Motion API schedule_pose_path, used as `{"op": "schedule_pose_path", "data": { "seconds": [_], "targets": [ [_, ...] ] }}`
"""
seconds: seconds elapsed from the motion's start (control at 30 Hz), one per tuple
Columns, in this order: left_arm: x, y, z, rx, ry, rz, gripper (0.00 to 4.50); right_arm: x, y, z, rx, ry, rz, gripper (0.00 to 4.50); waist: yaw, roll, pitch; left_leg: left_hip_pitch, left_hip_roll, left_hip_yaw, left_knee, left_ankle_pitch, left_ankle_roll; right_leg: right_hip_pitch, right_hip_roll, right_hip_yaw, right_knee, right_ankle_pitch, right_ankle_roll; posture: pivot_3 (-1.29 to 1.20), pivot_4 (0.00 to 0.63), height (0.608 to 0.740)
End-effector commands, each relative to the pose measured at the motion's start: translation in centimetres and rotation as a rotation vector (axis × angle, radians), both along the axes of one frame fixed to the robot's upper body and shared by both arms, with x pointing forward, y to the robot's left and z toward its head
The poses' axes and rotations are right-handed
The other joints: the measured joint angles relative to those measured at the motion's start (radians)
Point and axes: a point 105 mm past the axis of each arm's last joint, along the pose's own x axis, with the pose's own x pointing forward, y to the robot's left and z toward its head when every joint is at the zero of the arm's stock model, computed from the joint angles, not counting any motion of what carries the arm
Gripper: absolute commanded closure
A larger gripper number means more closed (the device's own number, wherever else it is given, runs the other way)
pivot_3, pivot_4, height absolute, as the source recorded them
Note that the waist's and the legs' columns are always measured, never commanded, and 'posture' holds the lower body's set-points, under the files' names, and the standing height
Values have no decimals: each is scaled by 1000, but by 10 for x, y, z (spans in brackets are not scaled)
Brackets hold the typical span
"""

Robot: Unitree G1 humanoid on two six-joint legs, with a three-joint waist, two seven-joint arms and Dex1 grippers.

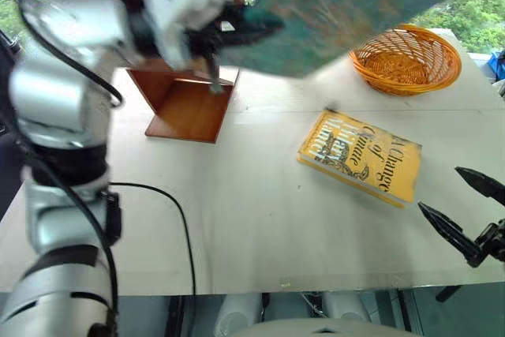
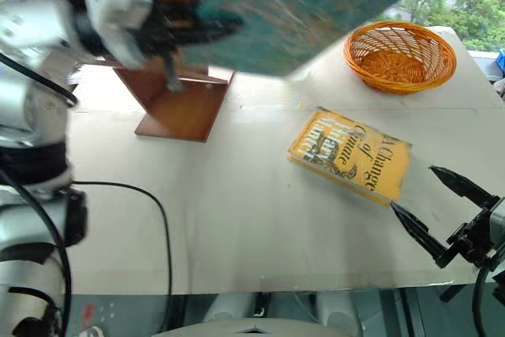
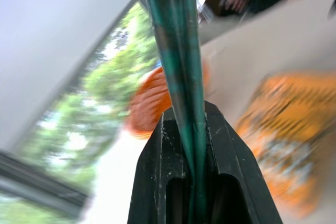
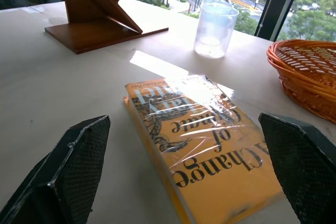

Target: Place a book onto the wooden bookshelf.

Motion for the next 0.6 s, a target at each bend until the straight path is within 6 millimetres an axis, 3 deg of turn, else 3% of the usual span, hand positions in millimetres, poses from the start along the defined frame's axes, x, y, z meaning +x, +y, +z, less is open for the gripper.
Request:
{"op": "schedule_pose_path", "data": {
  "seconds": [0.03,0.1,0.23,0.33,0.47,0.6],
  "targets": [
    [11,34,5,186,-108,146,4479,6,6,12,10,-49,55,0,-1,0,0,0,0,0,0,-1,1,0,0,-1,0,0,0,0,150,740],
    [16,56,7,266,-138,238,4479,8,9,20,25,-78,76,0,-4,0,0,-1,0,-1,0,-1,2,0,1,-2,0,0,0,0,150,740],
    [24,129,-5,434,-106,487,4479,8,28,45,71,-154,197,0,-12,-1,2,-4,1,-2,0,-1,2,-3,4,-3,0,0,1,0,150,740],
    [30,142,-10,460,-97,535,4479,9,35,57,96,-189,252,0,-8,-2,2,-4,1,-1,1,-2,4,-3,5,-3,0,0,1,0,150,740],
    [37,166,-33,509,-3,608,4479,9,50,64,73,-207,350,0,-3,-5,3,-6,1,-4,5,-2,4,-2,4,-6,1,0,1,0,150,740],
    [44,166,-52,487,32,576,4479,18,59,64,83,-208,393,0,-30,-5,4,-4,2,-1,5,-2,4,-2,6,-2,4,0,1,0,150,740]
  ]
}}
